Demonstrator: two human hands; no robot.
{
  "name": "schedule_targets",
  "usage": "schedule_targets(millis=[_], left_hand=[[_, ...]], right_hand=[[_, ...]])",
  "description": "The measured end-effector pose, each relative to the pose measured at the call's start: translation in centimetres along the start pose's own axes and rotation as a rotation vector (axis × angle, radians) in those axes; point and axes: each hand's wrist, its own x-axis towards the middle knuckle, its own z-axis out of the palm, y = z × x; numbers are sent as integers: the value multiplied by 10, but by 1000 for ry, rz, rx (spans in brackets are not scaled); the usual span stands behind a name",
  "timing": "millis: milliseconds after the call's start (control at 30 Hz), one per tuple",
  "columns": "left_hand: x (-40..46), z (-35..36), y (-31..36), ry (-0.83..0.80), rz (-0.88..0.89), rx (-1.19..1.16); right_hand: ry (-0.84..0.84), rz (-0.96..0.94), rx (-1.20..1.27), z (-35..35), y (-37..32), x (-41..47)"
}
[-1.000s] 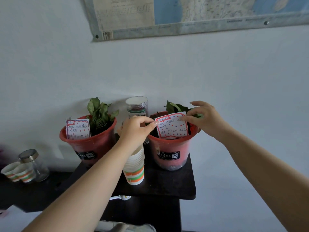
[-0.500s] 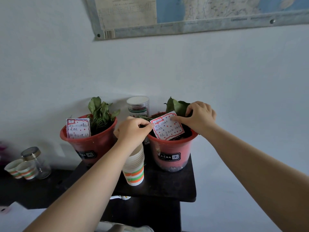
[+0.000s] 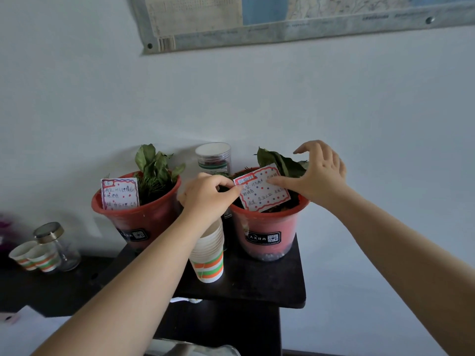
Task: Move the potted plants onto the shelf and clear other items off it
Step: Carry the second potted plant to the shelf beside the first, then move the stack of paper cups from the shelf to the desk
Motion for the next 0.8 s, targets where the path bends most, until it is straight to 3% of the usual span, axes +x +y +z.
schedule_targets(millis=[533, 667, 800], left_hand=[[-9, -12, -4, 75, 36, -263], [-22, -25, -5, 57, 157, -292], [-36, -46, -10, 28, 162, -292]], right_hand=[[67, -121, 118, -2, 2, -36], [110, -263, 237, -4, -20, -45], [134, -394, 300, 4, -53, -56]])
